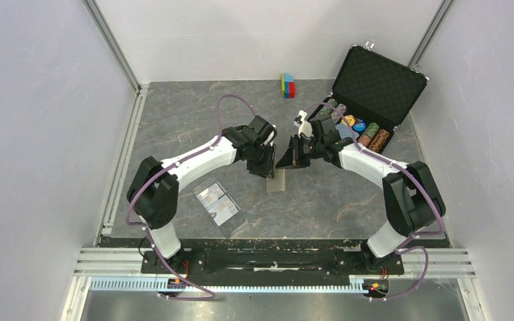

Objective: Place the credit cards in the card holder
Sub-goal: Open the card holder.

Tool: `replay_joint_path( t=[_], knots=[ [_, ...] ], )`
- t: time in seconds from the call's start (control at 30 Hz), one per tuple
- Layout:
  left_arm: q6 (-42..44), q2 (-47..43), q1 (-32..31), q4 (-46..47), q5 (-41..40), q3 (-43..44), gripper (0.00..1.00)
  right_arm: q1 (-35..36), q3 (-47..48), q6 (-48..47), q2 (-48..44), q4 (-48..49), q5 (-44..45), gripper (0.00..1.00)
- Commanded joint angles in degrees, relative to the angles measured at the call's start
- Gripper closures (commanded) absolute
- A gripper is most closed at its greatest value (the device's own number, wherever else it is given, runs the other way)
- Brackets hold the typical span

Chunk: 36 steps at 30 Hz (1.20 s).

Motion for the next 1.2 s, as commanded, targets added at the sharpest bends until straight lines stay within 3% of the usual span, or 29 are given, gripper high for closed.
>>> replay_joint_path(
  t=[0.0, 0.27, 0.47, 0.53, 0.7, 1.17],
  knots=[
    [1.6, 0.1, 5.2, 0.1, -3.9, -2.8, 0.65, -0.1, 2.3, -1.0, -1.3, -1.2, -2.6, 1.00],
    [1.3, -1.6, 10.8, 3.4, 1.7, -7.9, 0.63, 0.0, 2.6, -1.3, -1.6, -1.5, -2.8, 1.00],
    [0.4, -5.9, 14.0, 11.8, 12.8, -12.6, 0.38, 0.0, 3.6, -1.5, -1.1, -1.5, -3.3, 1.00],
    [-0.6, -7.0, 15.0, 15.0, 17.3, -14.3, 0.34, 0.0, 3.8, -1.4, -1.0, -1.5, -3.4, 1.00],
    [0.4, -7.1, 15.4, 16.9, 22.1, -15.4, 0.32, 0.0, 4.2, -1.1, -0.6, -1.5, -3.7, 1.00],
    [-0.9, -12.2, 13.5, 18.7, 24.4, -17.2, 0.32, 0.0, 3.8, -1.2, -0.2, -1.9, -3.4, 1.00]
  ],
)
